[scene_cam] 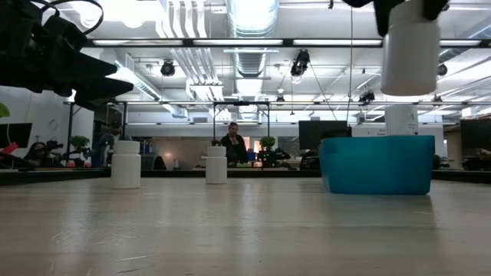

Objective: Pick and place pill bottles into a basket
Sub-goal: Put the white medicine bottle into the blue bin

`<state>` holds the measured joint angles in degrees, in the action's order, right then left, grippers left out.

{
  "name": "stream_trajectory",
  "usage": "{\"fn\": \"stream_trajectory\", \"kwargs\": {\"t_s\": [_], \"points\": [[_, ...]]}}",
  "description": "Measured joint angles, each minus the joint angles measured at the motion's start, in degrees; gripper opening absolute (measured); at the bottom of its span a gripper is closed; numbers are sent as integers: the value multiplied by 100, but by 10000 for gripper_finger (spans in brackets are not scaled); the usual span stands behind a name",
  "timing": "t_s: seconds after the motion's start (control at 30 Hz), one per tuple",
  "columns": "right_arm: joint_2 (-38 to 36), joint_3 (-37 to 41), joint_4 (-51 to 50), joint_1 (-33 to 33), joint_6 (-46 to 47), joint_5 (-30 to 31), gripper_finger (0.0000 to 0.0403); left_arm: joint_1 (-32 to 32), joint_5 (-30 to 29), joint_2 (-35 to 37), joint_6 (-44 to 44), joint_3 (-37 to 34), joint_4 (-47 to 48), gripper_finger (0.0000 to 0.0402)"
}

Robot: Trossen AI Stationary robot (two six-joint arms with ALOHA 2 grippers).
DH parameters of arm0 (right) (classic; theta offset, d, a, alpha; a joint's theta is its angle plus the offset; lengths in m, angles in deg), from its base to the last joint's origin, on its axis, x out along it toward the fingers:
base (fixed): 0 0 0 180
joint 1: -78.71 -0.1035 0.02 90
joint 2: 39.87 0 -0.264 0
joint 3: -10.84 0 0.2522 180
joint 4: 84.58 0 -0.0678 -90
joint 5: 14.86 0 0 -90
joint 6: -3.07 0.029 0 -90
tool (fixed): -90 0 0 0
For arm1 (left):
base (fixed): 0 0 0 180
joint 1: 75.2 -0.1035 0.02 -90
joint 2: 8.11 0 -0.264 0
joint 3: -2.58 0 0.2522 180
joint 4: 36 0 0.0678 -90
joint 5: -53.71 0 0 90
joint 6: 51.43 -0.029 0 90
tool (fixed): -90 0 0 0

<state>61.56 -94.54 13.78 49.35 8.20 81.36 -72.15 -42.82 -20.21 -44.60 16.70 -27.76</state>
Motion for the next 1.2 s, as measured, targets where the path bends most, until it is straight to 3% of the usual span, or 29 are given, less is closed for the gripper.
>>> {"fn": "stream_trajectory", "kwargs": {"t_s": [0.77,1.2], "points": [[-235,0,-115,1092,-850,171,147,-4,2,-24,0,0,0,274],[-241,129,-168,1320,-964,141,147,-4,0,-24,0,0,0,274]]}}
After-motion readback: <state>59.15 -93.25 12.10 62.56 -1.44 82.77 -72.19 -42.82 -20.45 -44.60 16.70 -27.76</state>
